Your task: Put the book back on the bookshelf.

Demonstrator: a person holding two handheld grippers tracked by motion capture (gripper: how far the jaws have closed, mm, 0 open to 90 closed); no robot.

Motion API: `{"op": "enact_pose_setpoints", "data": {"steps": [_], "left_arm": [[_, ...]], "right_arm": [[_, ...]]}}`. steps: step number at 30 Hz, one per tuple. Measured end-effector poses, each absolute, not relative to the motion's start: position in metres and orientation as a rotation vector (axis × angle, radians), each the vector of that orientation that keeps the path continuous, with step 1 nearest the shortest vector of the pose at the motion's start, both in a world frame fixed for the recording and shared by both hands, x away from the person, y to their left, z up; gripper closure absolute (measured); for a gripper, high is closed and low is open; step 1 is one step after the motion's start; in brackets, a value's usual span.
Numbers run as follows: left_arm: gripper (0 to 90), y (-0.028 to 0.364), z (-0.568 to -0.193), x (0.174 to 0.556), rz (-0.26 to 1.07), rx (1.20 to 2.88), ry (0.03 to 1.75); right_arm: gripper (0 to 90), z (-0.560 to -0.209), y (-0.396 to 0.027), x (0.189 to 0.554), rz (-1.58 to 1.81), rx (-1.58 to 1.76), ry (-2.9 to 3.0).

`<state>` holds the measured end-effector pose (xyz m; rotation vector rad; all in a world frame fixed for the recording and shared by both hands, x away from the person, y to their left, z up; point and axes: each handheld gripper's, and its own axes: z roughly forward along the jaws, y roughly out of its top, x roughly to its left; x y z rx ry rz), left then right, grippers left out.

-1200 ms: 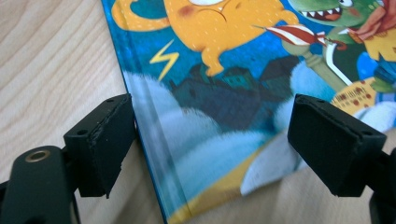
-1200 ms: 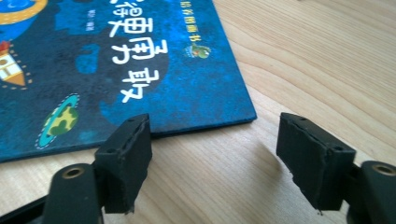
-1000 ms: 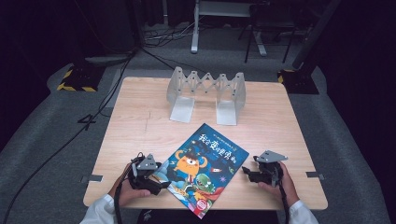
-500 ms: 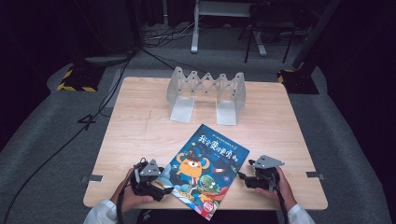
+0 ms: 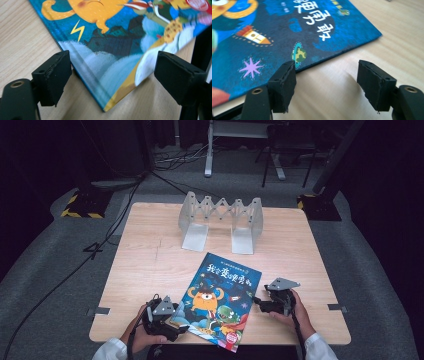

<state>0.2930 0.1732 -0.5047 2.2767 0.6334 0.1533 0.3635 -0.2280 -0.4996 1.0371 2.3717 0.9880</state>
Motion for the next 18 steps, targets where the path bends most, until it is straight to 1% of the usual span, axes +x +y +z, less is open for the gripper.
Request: {"op": "enact_pose_setpoints", "data": {"steps": [8, 11, 13, 15, 18], "left_arm": [[15.1, 0.163, -0.505, 0.295, 0.124, 2.279, 0.598], [15.2, 0.154, -0.505, 0.294, 0.137, 2.292, 0.573], [15.2, 0.15, -0.505, 0.294, 0.144, 2.297, 0.562], [16.0, 0.147, -0.505, 0.294, 0.129, 2.292, 0.56], [17.2, 0.14, -0.504, 0.294, 0.124, 2.298, 0.536]], "right_arm": [[30.5, -0.495, -0.217, 0.39, 0.882, 1.086, 2.338], [33.2, -0.496, -0.219, 0.398, 0.894, 1.135, 2.289], [33.9, -0.497, -0.222, 0.398, 0.914, 1.14, 2.304], [31.3, -0.496, -0.226, 0.395, 0.918, 1.13, 2.344], [31.2, -0.495, -0.233, 0.38, 0.925, 1.06, 2.393]]}}
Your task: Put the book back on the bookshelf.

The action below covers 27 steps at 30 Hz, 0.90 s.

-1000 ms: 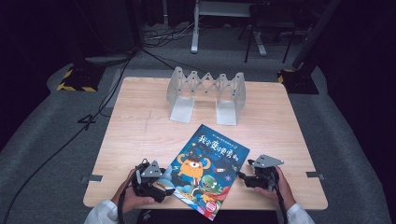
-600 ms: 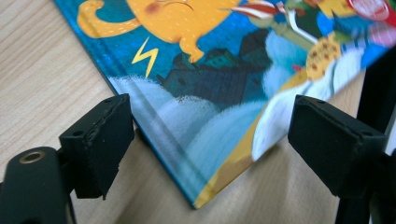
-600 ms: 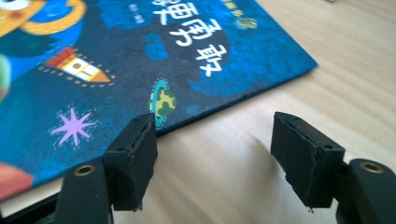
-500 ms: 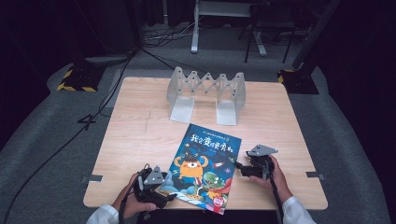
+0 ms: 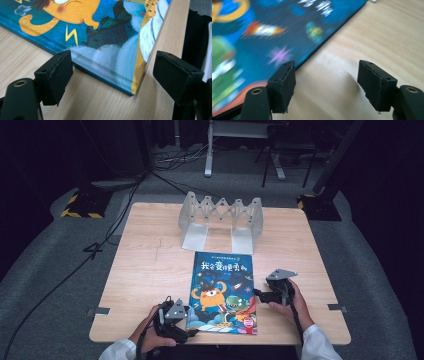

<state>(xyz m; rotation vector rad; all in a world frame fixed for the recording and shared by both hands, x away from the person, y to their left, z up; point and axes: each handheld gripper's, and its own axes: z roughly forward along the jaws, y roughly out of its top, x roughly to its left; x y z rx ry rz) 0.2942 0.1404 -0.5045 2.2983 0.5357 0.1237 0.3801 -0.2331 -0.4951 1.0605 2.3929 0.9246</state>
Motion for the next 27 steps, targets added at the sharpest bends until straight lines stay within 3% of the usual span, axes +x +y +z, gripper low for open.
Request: {"op": "enact_pose_setpoints", "data": {"steps": [12, 20, 27], "left_arm": [[17.1, 0.126, -0.504, 0.297, 0.106, 2.292, 0.535], [15.7, 0.118, -0.505, 0.294, 0.162, 2.333, 0.497], [14.1, 0.136, -0.505, 0.3, 0.177, 2.332, 0.527]], "right_arm": [[41.3, -0.49, -0.27, 0.316, 0.985, 0.999, 2.495], [42.6, -0.477, -0.277, 0.299, 1.011, 0.945, 2.6], [50.7, -0.473, -0.265, 0.292, 0.774, 0.962, 2.716]]}}
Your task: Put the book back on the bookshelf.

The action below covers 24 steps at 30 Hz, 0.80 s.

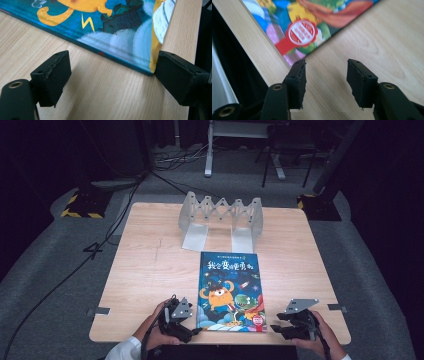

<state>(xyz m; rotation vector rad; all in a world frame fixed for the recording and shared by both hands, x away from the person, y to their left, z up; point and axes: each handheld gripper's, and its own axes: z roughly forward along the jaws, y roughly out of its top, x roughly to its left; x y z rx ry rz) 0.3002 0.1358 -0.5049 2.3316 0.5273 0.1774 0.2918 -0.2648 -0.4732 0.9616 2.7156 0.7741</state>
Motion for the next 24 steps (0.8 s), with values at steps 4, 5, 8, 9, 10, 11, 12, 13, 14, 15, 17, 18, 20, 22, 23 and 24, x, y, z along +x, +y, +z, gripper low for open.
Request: {"op": "enact_pose_setpoints", "data": {"steps": [4, 5, 8, 9, 10, 11, 12, 13, 14, 15, 17, 18, 20, 22, 23, 24], "left_arm": [[14.3, 0.136, -0.505, 0.301, 0.177, 2.33, 0.519], [14.3, 0.136, -0.505, 0.301, 0.177, 2.329, 0.517], [14.4, 0.135, -0.505, 0.3, 0.173, 2.331, 0.53], [14.4, 0.134, -0.505, 0.3, 0.174, 2.328, 0.52], [14.6, 0.132, -0.505, 0.3, 0.172, 2.33, 0.517], [15.3, 0.129, -0.505, 0.3, 0.171, 2.331, 0.51], [16.1, 0.125, -0.505, 0.3, 0.169, 2.327, 0.508], [17.0, 0.121, -0.505, 0.299, 0.17, 2.328, 0.502], [17.0, 0.117, -0.505, 0.298, 0.17, 2.33, 0.503], [17.1, 0.114, -0.505, 0.297, 0.174, 2.33, 0.515], [16.7, 0.113, -0.505, 0.297, 0.175, 2.328, 0.517], [16.7, 0.113, -0.505, 0.298, 0.173, 2.327, 0.51], [16.8, 0.112, -0.505, 0.297, 0.178, 2.327, 0.519], [16.7, 0.109, -0.505, 0.296, 0.183, 2.32, 0.536], [16.7, 0.109, -0.505, 0.296, 0.185, 2.326, 0.538], [16.7, 0.108, -0.505, 0.295, 0.187, 2.325, 0.533]], "right_arm": [[52.2, -0.471, -0.259, 0.29, 0.693, 0.962, 2.775], [52.3, -0.469, -0.257, 0.29, 0.674, 0.964, 2.785], [52.7, -0.467, -0.25, 0.29, 0.623, 0.942, 2.819], [52.7, -0.467, -0.247, 0.29, 0.606, 0.935, 2.835], [52.9, -0.468, -0.244, 0.29, 0.576, 0.923, 2.849], [53.4, -0.468, -0.241, 0.289, 0.555, 0.911, 2.855], [53.5, -0.468, -0.239, 0.289, 0.558, 0.913, 2.858], [53.6, -0.468, -0.238, 0.289, 0.555, 0.918, 2.863], [54.2, -0.468, -0.237, 0.29, 0.547, 0.919, 2.866], [54.5, -0.468, -0.236, 0.29, 0.532, 0.916, 2.866], [55.1, -0.467, -0.232, 0.29, 0.482, 0.893, 2.875], [55.2, -0.466, -0.229, 0.289, 0.442, 0.879, 2.886], [57.4, -0.464, -0.222, 0.289, 0.359, 0.849, 2.916], [58.9, -0.463, -0.216, 0.291, 0.295, 0.812, 2.937], [59.0, -0.463, -0.214, 0.293, 0.274, 0.805, 2.95], [60.5, -0.462, -0.212, 0.295, 0.272, 0.807, 2.956]]}}
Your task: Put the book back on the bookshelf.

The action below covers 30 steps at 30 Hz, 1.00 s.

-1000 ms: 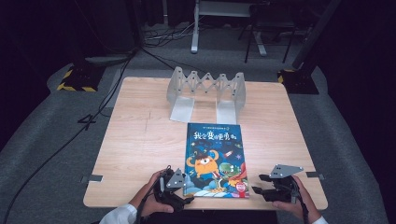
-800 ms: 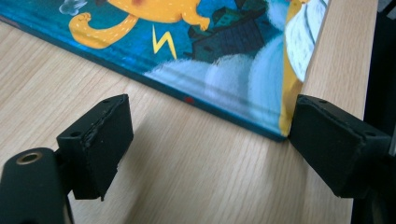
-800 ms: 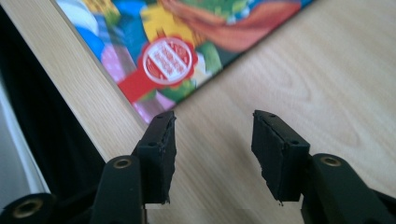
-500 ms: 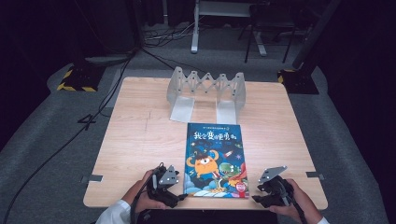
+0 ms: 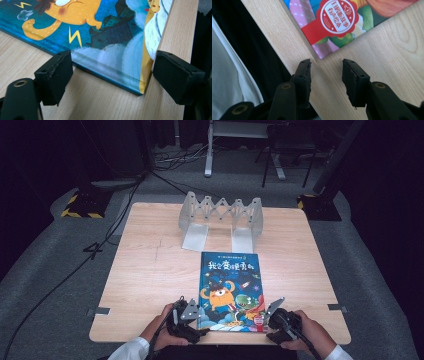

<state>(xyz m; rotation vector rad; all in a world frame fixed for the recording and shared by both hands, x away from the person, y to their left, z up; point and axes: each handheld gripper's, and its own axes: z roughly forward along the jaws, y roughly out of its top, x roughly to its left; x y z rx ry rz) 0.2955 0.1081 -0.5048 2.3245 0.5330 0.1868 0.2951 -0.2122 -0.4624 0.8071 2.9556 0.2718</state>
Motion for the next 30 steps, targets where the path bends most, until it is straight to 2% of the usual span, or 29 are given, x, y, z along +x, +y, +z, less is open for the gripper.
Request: {"op": "enact_pose_setpoints", "data": {"steps": [4, 23, 26, 30], "left_arm": [[16.6, 0.108, -0.505, 0.295, 0.188, 2.327, 0.534], [15.7, 0.108, -0.505, 0.296, 0.188, 2.321, 0.547], [15.7, 0.108, -0.505, 0.296, 0.187, 2.321, 0.546], [15.7, 0.108, -0.505, 0.296, 0.187, 2.321, 0.546]], "right_arm": [[66.0, -0.462, -0.208, 0.298, 0.284, 0.791, 2.961], [68.0, -0.467, -0.223, 0.288, 0.522, 0.851, 2.877], [66.5, -0.469, -0.23, 0.289, 0.627, 0.884, 2.874], [56.8, -0.469, -0.238, 0.292, 0.805, 0.918, 2.859]]}}
